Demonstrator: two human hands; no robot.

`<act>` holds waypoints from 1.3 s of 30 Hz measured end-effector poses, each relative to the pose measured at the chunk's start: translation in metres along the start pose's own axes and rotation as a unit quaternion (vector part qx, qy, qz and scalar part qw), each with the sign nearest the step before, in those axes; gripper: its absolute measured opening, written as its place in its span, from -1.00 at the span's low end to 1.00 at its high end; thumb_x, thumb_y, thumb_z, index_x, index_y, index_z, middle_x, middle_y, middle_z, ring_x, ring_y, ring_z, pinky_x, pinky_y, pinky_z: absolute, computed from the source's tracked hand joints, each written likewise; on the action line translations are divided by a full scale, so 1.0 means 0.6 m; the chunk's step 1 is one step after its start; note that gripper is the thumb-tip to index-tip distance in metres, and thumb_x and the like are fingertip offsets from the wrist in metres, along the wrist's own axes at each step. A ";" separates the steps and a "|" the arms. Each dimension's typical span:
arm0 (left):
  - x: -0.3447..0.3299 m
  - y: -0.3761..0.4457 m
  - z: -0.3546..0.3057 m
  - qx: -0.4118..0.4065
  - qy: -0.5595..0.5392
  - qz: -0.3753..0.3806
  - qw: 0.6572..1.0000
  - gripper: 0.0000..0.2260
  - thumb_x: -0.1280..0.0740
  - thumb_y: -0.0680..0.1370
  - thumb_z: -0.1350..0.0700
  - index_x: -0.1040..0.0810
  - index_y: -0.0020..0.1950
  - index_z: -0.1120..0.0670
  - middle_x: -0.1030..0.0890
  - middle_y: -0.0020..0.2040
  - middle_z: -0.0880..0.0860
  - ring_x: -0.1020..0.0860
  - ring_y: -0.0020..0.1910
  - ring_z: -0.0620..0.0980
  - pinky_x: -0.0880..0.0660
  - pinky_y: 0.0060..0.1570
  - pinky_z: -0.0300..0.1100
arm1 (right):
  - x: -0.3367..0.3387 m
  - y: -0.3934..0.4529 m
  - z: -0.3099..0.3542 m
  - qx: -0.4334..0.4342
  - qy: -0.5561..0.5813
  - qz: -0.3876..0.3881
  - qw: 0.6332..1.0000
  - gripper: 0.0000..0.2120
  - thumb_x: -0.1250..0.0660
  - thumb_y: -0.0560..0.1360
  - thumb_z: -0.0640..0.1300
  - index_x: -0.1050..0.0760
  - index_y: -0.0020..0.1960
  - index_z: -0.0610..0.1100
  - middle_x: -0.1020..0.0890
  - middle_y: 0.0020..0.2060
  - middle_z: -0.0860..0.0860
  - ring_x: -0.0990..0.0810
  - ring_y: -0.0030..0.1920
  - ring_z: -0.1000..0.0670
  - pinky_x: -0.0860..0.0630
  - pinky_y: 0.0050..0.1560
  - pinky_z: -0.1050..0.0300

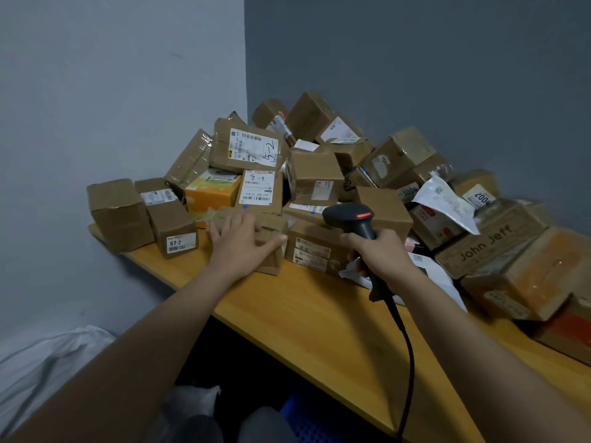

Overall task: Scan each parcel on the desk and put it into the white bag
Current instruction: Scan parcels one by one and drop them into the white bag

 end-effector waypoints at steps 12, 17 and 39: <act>0.025 -0.084 0.039 -0.041 -0.051 0.077 0.995 -0.38 -0.37 0.44 -0.08 -0.24 0.46 -0.08 -0.15 0.36 0.02 -0.12 0.38 0.12 -0.21 0.37 0.02 | -0.053 -0.023 -0.007 -0.003 0.010 0.045 0.999 -0.85 -0.38 0.52 -0.12 -0.52 -0.06 -0.22 -0.55 -0.32 -0.14 -0.48 -0.43 -0.03 -0.41 -0.40 0.12; 0.016 -0.102 0.102 0.055 -0.174 0.057 0.982 -0.50 -0.24 0.57 0.15 -0.20 0.49 0.02 -0.19 0.40 0.04 -0.22 0.42 0.10 -0.21 0.42 -0.02 | -0.083 -0.031 0.006 0.014 -0.019 0.060 0.998 -0.82 -0.38 0.54 -0.10 -0.50 0.00 -0.21 -0.57 -0.29 -0.15 -0.50 -0.44 -0.02 -0.44 -0.46 0.17; -0.043 -0.082 0.169 0.250 -0.335 0.152 0.896 -0.40 -0.36 0.50 -0.19 -0.21 0.43 -0.03 -0.59 -0.07 0.09 -0.59 -0.29 0.03 -0.48 -0.37 -0.19 | -0.232 0.000 0.004 -0.083 0.057 0.092 0.991 -0.78 -0.49 0.44 -0.06 -0.51 -0.04 -0.12 -0.63 -0.06 -0.11 -0.60 -0.05 -0.07 -0.51 -0.02 0.05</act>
Point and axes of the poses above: each hand's wrist, its own y-axis towards the middle knuckle, its own x-axis out of the back of the hand, z = x × y, the point moved 9 cm from there along y, towards the middle knuckle
